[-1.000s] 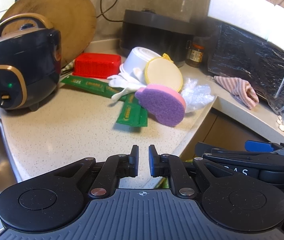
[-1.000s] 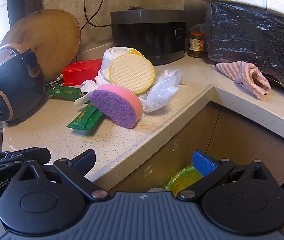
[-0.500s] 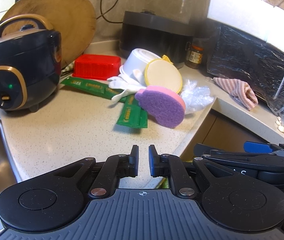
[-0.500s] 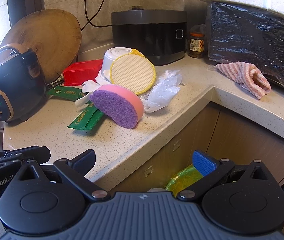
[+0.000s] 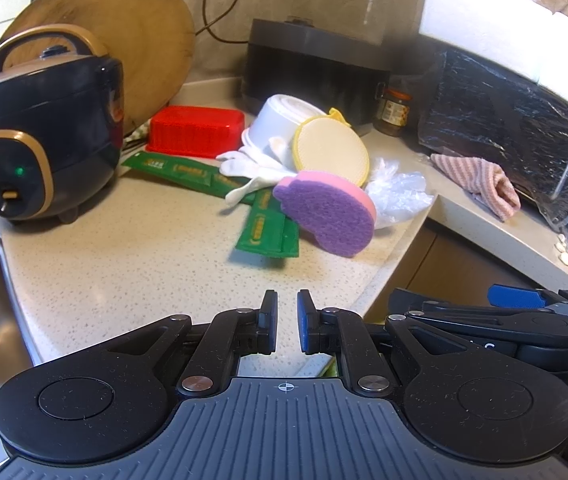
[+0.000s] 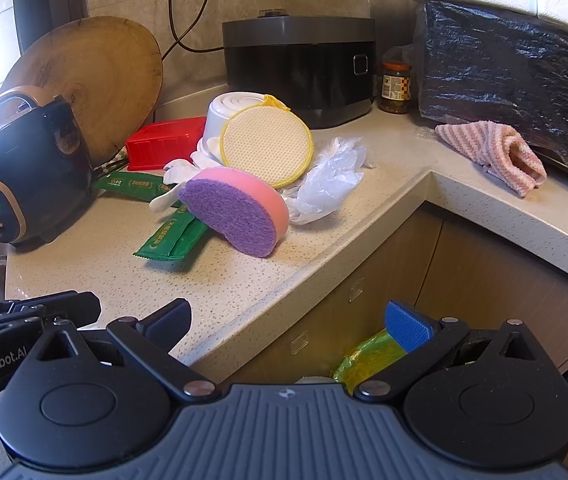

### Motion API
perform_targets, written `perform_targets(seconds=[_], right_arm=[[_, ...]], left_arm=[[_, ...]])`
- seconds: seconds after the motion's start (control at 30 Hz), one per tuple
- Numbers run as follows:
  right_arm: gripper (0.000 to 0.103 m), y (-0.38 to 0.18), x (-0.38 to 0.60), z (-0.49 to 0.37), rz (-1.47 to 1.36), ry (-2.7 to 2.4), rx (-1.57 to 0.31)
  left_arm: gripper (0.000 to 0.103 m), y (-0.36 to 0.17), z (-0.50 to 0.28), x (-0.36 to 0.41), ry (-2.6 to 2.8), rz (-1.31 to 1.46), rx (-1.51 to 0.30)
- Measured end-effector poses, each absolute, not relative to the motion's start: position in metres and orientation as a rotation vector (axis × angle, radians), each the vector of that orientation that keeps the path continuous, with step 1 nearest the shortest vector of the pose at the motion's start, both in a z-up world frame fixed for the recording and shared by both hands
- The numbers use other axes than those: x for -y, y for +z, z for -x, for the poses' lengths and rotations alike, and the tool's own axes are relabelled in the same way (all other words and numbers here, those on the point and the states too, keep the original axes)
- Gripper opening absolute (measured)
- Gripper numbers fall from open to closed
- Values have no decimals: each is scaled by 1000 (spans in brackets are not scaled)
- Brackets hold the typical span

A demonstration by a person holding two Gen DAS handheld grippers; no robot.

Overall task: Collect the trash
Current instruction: 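Reach the left gripper to the purple-and-pink sponge and close on it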

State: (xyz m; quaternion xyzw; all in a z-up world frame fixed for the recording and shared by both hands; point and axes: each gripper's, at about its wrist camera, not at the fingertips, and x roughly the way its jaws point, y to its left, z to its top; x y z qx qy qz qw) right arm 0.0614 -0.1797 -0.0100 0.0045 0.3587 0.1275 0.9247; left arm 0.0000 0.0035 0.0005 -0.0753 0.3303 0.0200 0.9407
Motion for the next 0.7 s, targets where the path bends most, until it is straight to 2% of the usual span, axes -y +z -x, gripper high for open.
perform_targets(seconds=[0.33, 0.5, 0.7], right_arm=[[103, -17, 188, -97, -17, 294, -725], [103, -19, 198, -145, 12, 332, -688], [103, -26, 209, -212, 55, 426, -642]], left_arm=[[13, -1, -31, -4, 83, 198, -691], [13, -7, -59, -17, 76, 368, -678], [13, -4, -99, -14, 159, 386, -624]])
